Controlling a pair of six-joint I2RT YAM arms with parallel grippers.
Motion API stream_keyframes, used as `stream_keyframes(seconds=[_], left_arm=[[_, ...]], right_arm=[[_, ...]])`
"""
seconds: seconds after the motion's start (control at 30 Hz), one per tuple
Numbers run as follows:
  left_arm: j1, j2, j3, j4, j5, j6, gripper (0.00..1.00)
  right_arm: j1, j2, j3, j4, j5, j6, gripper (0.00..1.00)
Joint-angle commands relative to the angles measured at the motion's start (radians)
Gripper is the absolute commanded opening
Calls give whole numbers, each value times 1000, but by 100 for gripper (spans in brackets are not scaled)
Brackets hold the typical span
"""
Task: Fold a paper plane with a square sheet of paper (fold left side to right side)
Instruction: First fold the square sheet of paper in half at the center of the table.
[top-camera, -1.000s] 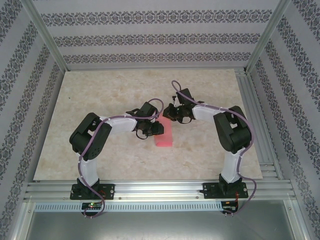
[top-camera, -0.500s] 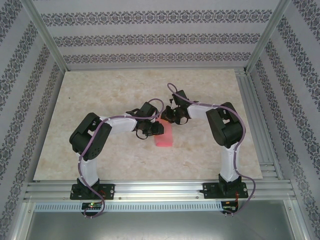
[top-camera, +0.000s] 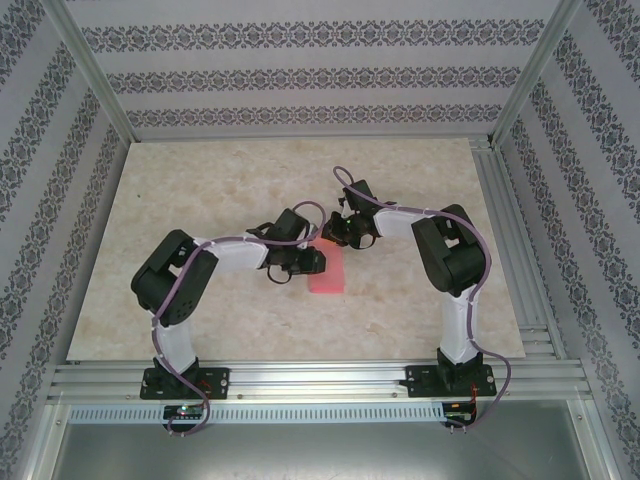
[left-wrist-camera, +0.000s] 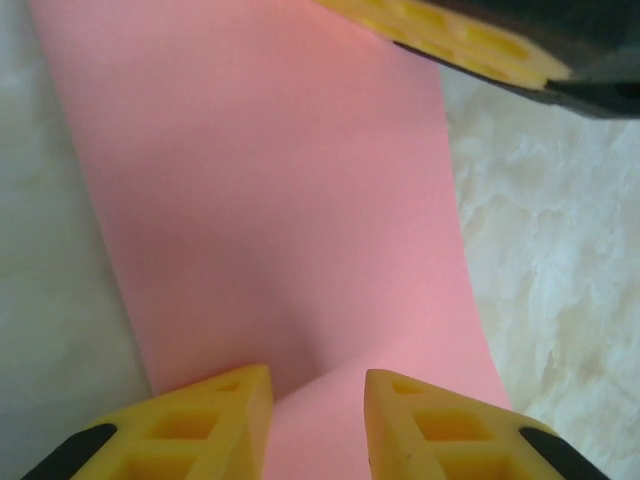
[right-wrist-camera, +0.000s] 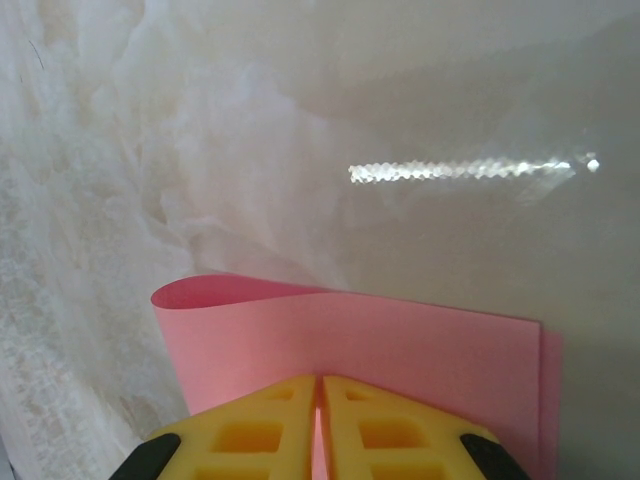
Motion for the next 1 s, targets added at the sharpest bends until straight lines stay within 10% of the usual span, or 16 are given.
stream_keyframes(seconds=[0.0, 0.97], left_arm=[[9, -18, -57, -53, 46, 31, 34], [-62, -76, -93, 5, 130, 105, 35]], right_arm=[[5, 49, -3, -53, 97, -18, 12], [11, 61, -4, -54, 97, -15, 12]])
